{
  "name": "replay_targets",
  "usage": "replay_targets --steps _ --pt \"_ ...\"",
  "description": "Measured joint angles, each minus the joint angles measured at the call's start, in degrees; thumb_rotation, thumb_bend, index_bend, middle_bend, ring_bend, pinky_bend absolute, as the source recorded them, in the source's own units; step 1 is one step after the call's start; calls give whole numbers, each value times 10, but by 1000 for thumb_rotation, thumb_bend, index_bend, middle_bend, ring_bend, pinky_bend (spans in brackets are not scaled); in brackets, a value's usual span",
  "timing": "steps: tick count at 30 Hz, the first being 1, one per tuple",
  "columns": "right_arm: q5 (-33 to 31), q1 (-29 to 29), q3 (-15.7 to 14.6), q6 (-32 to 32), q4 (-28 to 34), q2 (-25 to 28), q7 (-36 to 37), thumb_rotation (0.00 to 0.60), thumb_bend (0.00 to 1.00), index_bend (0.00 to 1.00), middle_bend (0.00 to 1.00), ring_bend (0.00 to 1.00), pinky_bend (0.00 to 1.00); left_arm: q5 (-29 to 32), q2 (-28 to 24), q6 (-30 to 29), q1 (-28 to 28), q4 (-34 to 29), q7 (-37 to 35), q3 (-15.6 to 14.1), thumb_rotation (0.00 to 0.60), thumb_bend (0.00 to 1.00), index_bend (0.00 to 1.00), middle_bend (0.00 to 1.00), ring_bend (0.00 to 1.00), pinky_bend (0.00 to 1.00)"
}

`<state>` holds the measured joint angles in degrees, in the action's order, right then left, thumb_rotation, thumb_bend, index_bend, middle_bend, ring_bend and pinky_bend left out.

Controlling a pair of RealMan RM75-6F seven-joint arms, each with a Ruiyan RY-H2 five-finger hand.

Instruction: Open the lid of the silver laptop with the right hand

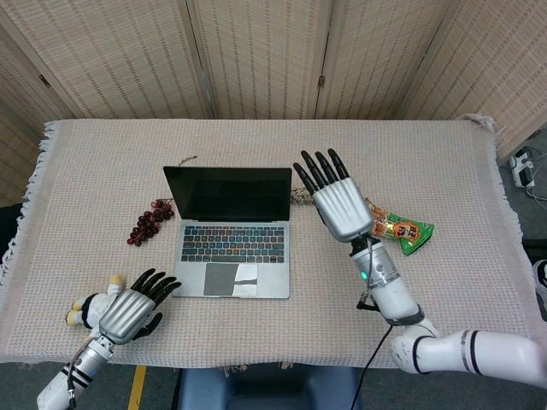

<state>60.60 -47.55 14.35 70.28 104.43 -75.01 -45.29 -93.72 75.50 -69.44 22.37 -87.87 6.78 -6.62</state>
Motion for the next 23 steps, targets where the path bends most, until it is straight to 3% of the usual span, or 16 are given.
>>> replay_targets --steps 5,11,16,23 --pt "92 80 -62 43 45 74 80 600 649 0 0 4 0 36 -27 -36 -16 -13 -21 30 600 599 143 144 93 0" --pt "205 176 -129 122 39 113 190 600 649 0 0 23 0 83 -64 -77 -44 -20 -52 60 600 599 145 144 93 0" --pt "269 253 -173 190 -18 120 291 600 649 0 0 26 0 109 -84 -119 -80 -23 -72 71 600 599 147 144 93 0" --pt "302 333 -204 251 -121 99 418 600 649 0 0 14 0 108 -91 -183 -133 -16 -92 67 600 600 148 144 96 0"
